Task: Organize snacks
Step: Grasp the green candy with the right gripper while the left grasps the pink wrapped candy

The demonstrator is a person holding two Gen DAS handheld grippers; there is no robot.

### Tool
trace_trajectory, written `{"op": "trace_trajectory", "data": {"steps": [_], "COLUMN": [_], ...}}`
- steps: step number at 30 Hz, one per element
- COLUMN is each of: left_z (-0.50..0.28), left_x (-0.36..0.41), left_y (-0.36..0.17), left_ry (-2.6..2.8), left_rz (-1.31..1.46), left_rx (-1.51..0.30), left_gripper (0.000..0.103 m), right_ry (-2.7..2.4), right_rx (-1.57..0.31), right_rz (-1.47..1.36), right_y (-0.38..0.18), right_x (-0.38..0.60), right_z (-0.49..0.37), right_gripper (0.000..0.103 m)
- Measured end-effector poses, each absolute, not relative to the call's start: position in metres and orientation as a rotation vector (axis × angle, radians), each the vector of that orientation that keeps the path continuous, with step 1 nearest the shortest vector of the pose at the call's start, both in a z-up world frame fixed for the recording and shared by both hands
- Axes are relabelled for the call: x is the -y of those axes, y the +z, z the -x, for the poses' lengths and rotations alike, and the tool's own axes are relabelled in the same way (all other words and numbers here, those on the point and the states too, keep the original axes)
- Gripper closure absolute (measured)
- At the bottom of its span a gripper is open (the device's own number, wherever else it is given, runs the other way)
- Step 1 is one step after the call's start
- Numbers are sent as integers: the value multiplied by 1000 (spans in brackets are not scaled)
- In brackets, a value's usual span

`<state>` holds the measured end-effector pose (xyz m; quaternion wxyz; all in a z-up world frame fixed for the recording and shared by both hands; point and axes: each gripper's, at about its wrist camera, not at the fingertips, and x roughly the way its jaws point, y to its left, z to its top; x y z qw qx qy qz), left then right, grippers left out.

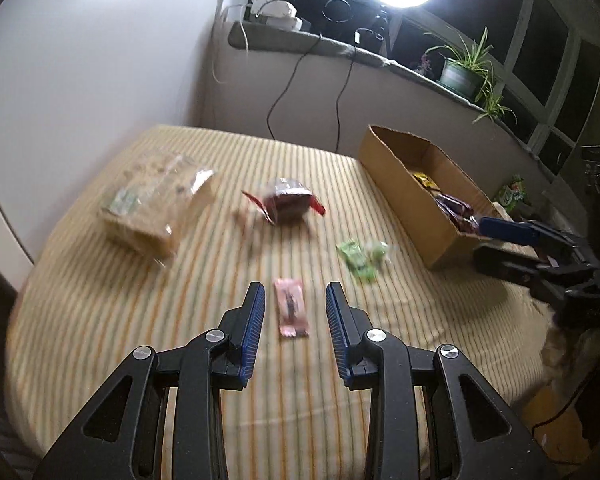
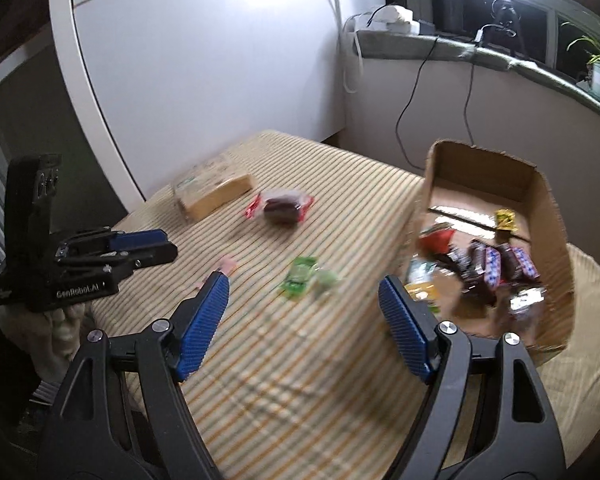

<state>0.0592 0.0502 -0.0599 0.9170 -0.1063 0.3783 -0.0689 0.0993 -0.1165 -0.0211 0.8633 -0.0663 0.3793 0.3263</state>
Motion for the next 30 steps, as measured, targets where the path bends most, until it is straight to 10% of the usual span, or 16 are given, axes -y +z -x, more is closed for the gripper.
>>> {"op": "trace_trajectory", "data": {"steps": [10, 30], "left_z": [-64, -83], "left_x": [-40, -38], "left_y": [-79, -97], "left_ry": [-171, -167], "left_rz": [218, 189], "left_rx": [-812, -846], "left_gripper": [73, 73], "right_ry": [672, 562], "right_rx": [-912, -955], "right_rz": [90, 144], "right_y": [-70, -103], "right_x": [88, 50], "right_z": [-112, -153], "right_gripper": [59, 65]}}
